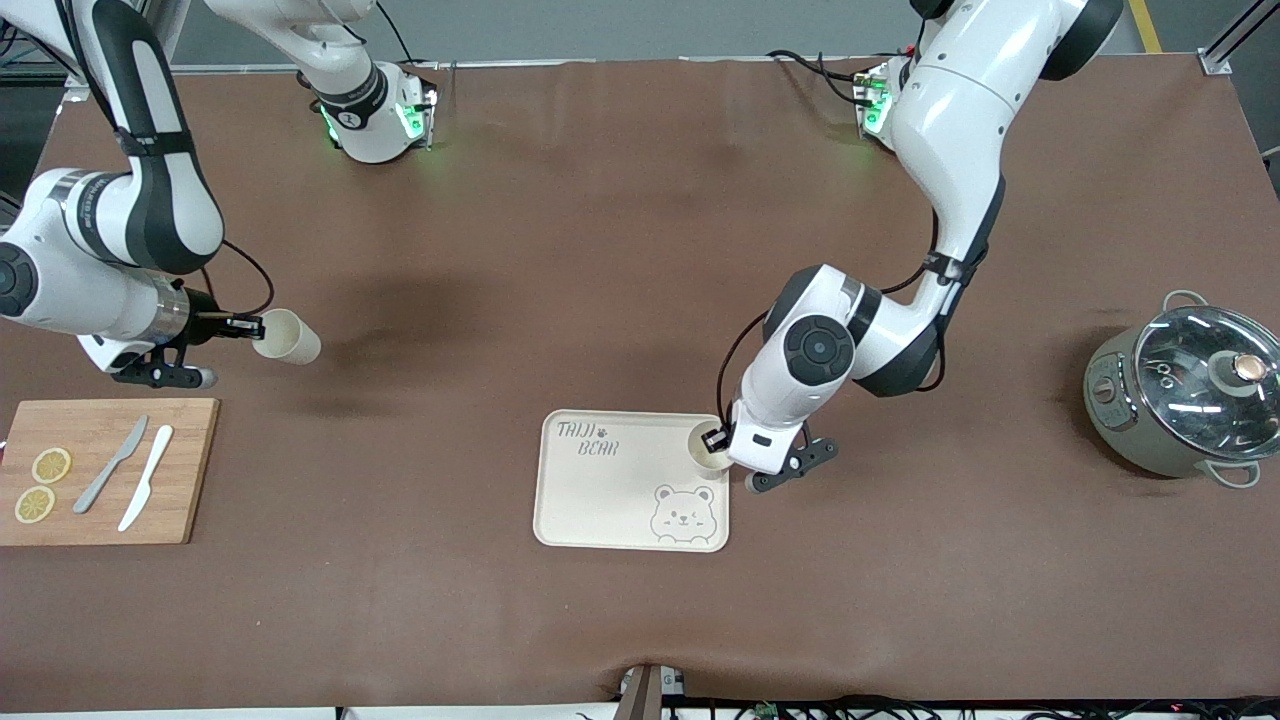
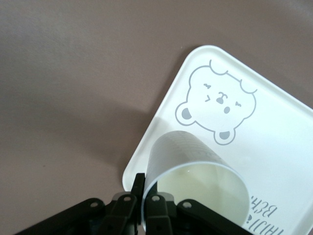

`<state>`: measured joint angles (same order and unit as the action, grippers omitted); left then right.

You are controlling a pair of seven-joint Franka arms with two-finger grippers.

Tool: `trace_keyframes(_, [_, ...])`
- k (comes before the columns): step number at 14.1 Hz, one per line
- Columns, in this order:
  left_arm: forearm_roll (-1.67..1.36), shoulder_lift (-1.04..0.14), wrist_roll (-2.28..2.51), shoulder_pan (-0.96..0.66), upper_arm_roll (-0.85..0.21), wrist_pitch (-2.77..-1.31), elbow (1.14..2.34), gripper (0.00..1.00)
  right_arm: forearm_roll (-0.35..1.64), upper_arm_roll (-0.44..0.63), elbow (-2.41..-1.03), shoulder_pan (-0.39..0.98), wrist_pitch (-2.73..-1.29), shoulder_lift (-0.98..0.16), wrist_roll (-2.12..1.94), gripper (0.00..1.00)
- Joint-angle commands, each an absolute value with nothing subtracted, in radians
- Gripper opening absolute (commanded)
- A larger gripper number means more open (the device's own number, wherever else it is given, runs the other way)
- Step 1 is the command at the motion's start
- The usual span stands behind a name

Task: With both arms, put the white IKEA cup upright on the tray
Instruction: 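Carry the cup onto the tray with the left gripper while the right lifts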

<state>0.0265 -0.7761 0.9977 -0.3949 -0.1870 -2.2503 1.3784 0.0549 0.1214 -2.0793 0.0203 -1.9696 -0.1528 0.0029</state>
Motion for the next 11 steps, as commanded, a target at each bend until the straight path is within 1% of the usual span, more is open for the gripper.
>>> trace_keyframes(1, [0.011, -0.839, 1.012, -0.419, -0.157, -2.270, 1.310, 0.00, 0.061, 0.123, -2.002, 0.083, -1.876, -0.153, 0.138, 0.00])
trace_keyframes(4, [0.011, -0.865, 1.015, -0.419, -0.156, -2.350, 1.312, 0.00, 0.061, 0.123, -1.948, 0.179, -1.835, -0.155, 0.314, 0.00])
trace_keyframes(6, [0.011, -0.877, 1.025, -0.419, -0.156, -2.372, 1.313, 0.00, 0.064, 0.121, -1.886, 0.250, -1.821, -0.184, 0.440, 0.00])
trace_keyframes(7, [0.011, -0.877, 1.025, -0.413, -0.156, -2.372, 1.315, 0.07, 0.064, 0.121, -1.858, 0.290, -1.819, -0.202, 0.518, 0.00])
trace_keyframes(8, [0.014, -0.876, 1.022, -0.411, -0.155, -2.372, 1.316, 0.57, 0.064, 0.121, -1.832, 0.326, -1.819, -0.222, 0.597, 0.00])
trace_keyframes(9, [0.023, -0.873, 1.017, -0.417, -0.149, -2.372, 1.316, 1.00, 0.064, 0.121, -1.806, 0.351, -1.819, -0.244, 0.647, 0.00])
trace_keyframes(11, [0.025, -0.851, 1.016, -0.413, -0.138, -2.359, 1.315, 1.00, 0.107, 0.123, -1.749, 0.388, -1.815, -0.291, 0.725, 0.00])
